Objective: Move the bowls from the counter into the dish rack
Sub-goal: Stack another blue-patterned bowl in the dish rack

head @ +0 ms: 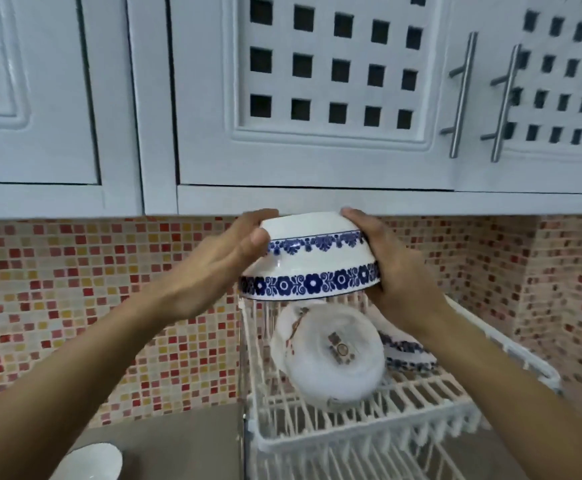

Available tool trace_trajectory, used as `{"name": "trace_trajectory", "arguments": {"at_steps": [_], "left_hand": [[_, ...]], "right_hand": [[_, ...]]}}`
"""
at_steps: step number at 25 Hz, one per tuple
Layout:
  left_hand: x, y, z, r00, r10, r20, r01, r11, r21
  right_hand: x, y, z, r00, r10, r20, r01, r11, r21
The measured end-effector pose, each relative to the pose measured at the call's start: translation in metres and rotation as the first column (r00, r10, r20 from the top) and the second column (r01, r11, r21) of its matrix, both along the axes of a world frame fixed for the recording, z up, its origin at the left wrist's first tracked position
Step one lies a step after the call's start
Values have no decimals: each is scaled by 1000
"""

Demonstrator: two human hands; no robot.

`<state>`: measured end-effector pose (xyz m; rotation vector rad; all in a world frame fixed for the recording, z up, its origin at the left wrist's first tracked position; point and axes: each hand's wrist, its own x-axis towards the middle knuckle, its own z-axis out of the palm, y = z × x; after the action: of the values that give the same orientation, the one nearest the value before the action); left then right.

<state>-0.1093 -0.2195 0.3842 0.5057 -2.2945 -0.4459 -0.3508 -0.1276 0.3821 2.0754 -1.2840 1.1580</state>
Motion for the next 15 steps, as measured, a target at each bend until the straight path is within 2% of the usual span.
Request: {"name": "trace_trajectory", "arguments": {"at_steps": [2,3,6,8,10,12,13,15], "left_hand": [[-52,17,28,982,77,171,-70,997,-42],[-73,28,37,972,58,228,-58,998,-6],[-132,32,50,980,-18,200,11,999,34],[-167,30,45,986,-12,167,4,999,47],[-195,24,35,988,14,157,-18,1000,25],[-218,22,25,981,57,186,-61,998,15],[-227,17,20,975,86,204,-90,996,12],[-243,9,7,955,148,258,-154,988,3]], "right_hand": [[-42,6,4,994,-82,-68,77,995,-67],[-62,7,3,991,-109,-74,103,991,-81],[-113,10,-5,992,-124,-16,123,990,-64],[-149,9,-6,994,-111,9,112,993,-23],[-185,8,-4,996,-92,14,89,982,167],[-214,8,-8,999,-45,-10,44,881,472],[-223,6,-12,1000,-14,-16,20,827,562],[-236,-1,-22,998,36,43,-55,764,643]]}}
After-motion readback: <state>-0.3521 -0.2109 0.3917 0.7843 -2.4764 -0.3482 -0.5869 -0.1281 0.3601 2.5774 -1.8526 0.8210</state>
